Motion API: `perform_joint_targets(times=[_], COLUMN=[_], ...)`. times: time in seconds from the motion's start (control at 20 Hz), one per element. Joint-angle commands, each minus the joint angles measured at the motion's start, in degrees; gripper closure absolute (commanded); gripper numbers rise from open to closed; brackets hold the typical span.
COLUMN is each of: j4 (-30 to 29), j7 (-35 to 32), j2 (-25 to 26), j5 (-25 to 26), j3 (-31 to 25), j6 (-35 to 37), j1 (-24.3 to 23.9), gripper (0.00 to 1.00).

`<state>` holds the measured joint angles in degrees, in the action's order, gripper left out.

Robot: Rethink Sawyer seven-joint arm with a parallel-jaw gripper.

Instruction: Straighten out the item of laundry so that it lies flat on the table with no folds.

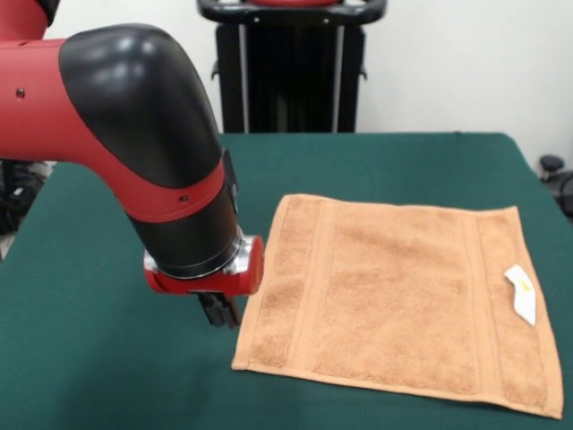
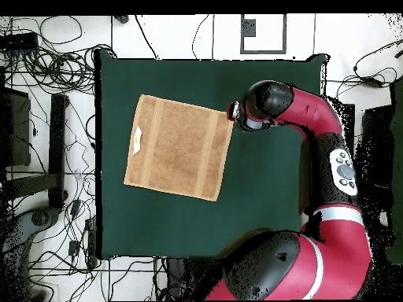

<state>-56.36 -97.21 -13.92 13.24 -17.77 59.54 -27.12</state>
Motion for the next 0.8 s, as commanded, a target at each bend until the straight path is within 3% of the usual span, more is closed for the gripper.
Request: perform_joint_targets(times=[0.05,0.8], j4=[-8.6,-9.5], j7=[3.7,1.6], j2=[-1.8,-3.0], j5=[-1.6,-2.1], j3=[-5.8,-5.5], j6=[-1.7,-1.6], j1=[2.4,3.4], gripper=[1.00,1.00])
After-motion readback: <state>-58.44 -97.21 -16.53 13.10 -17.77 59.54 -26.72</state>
